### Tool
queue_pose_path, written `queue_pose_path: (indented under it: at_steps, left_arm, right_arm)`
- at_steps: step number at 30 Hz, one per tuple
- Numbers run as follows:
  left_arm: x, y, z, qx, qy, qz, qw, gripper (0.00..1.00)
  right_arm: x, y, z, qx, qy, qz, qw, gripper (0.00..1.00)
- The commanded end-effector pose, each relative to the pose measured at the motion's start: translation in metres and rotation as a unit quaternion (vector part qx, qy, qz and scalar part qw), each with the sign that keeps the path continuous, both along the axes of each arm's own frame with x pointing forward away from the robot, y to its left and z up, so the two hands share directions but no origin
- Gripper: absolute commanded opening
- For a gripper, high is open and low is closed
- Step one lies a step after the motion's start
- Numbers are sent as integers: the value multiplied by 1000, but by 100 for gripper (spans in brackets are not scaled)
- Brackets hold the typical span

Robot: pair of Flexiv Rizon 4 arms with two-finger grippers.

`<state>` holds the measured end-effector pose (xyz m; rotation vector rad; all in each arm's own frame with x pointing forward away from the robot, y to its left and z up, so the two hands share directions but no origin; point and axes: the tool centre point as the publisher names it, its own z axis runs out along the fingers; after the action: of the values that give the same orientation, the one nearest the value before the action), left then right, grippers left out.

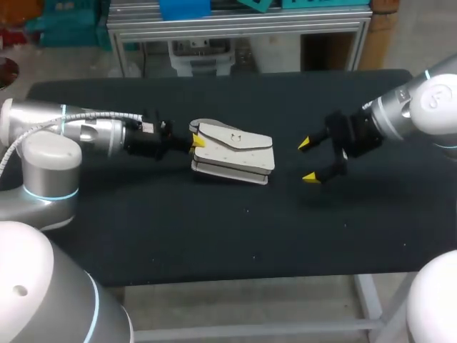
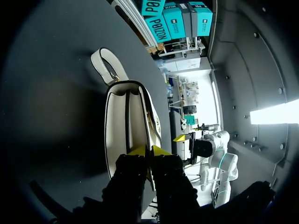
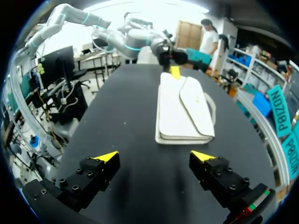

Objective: Pick up the bag, open it, inspect its contents, close it, and place it on the opposite side

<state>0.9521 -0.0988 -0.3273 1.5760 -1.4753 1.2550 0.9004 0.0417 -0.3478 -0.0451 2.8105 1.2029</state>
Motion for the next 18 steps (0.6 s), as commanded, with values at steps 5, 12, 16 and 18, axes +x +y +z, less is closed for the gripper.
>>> queue_pose_path:
  at_steps: [5,12,16,18]
  left_arm:
    - [-1,-2,0,21,-17,49,998,73]
    - [-6,29,13,73,-8,-34,997,100]
    - [-7,49,19,102,-9,-71,992,100]
    - [-7,59,22,114,-16,-92,989,100]
  right_arm:
    - [0,0,0,1,0,0,1000,100]
    - [0,0,0,1,0,0,1000,100]
    - [0,0,0,1,0,0,1000,100]
    - [0,0,0,1,0,0,1000,100]
